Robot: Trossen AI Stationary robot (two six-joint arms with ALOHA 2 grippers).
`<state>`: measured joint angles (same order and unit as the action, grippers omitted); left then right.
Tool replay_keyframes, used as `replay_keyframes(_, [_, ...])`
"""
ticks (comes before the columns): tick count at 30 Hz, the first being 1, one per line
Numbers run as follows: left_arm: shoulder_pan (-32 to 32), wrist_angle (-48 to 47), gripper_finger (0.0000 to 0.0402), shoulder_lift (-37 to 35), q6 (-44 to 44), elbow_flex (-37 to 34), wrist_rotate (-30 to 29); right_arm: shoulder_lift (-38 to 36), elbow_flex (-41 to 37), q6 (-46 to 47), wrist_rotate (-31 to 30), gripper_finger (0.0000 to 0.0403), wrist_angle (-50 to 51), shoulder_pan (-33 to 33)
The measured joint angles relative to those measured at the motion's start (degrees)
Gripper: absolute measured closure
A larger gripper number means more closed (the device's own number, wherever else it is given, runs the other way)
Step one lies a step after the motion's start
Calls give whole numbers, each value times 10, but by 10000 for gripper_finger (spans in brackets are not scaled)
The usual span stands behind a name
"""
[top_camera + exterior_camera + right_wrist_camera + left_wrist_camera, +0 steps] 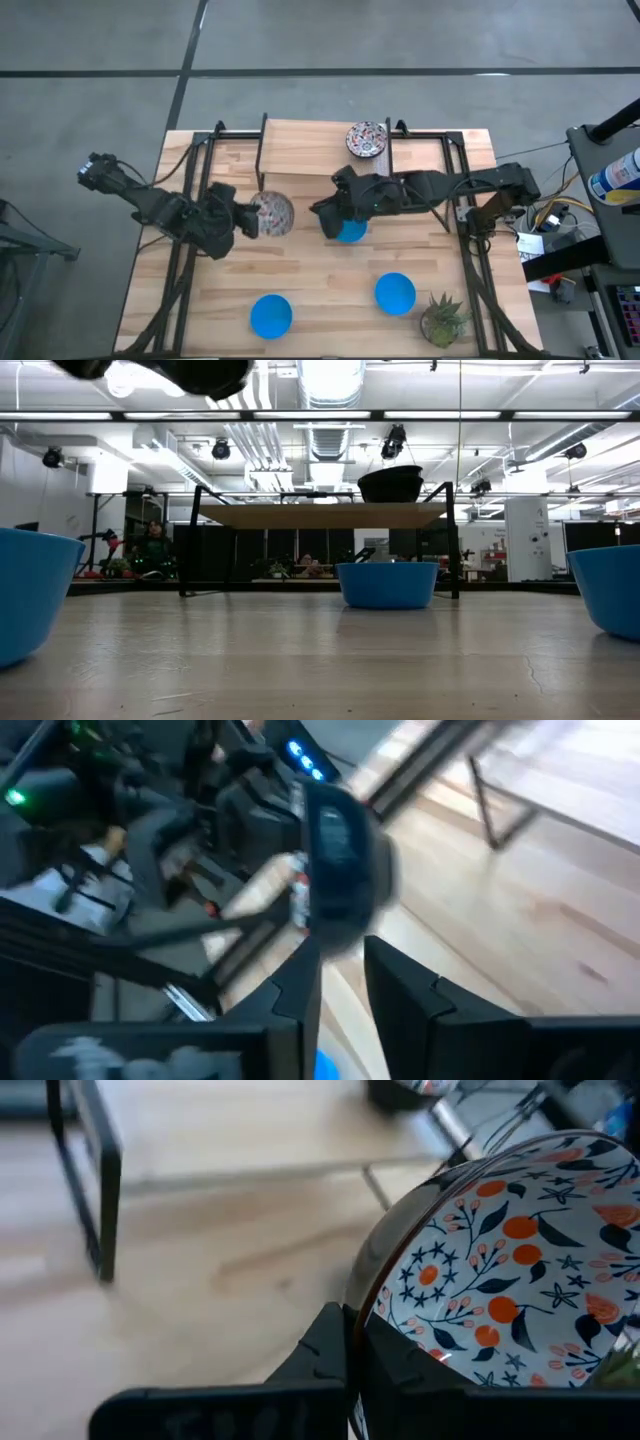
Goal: Pick & Place Mini bowls
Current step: Stack the white bowl on the other white bowls on the shelf
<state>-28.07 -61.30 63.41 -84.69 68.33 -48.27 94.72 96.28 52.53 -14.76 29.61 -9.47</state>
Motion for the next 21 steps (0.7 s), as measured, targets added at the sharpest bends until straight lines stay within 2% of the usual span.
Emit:
replay_keyframes(3, [27,-18,400,17,59,40,-9,18,12,-9,-2,301,-21,1])
replay_keyframes(7, [57,-96,400,38,77,90,-11,37,34,-28,-10,262,-23,2])
replay_keyframes(10, [66,-125,400,49,87,122,-18,37,38,-30,-52,241,-12,4])
replay_keyframes(15, [67,-125,400,58,112,151,-21,38,38,-40,-113,232,-18,7])
replay_keyframes(21, [71,-133,400,60,115,155,-28,39,38,-53,-119,232,-42,12])
